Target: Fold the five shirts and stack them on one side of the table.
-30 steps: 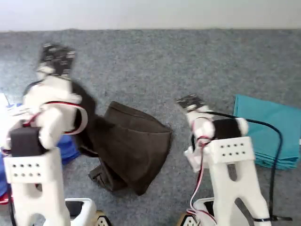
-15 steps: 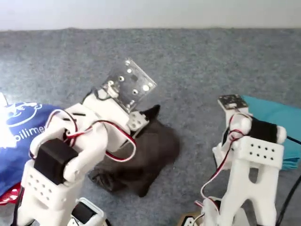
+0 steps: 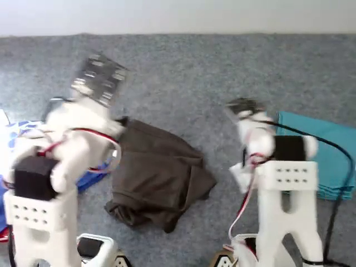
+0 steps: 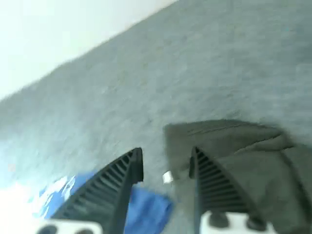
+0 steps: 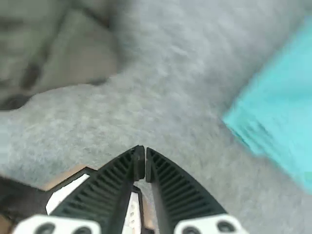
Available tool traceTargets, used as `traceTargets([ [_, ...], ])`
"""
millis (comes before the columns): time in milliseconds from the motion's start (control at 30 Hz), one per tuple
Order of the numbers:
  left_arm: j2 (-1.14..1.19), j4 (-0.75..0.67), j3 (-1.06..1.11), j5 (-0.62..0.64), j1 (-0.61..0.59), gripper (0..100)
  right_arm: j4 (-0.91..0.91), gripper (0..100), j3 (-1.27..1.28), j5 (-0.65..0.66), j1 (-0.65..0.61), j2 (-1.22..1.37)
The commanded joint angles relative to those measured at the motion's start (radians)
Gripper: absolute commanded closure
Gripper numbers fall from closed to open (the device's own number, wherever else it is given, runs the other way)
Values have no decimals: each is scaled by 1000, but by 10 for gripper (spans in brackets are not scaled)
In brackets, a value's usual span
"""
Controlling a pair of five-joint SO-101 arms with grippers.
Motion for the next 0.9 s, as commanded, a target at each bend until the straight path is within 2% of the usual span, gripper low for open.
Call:
traceTargets([
  [0,-3,3,28,-12,-276,840,31,987,-41,3,-189,58],
  [133,-3,9,107,-11,-500,840,13,960,-97,0,-240,245],
  [267,-3,3,211,-11,-601,840,27,847,-301,-98,-242,438],
  [400,-3,2,251,-12,-626,840,41,780,-425,-115,-285,584],
  [567,-3,2,254,-12,-628,840,39,794,-446,-118,-389,716],
  [867,-3,2,283,-11,-628,840,33,820,-500,-138,-394,843],
])
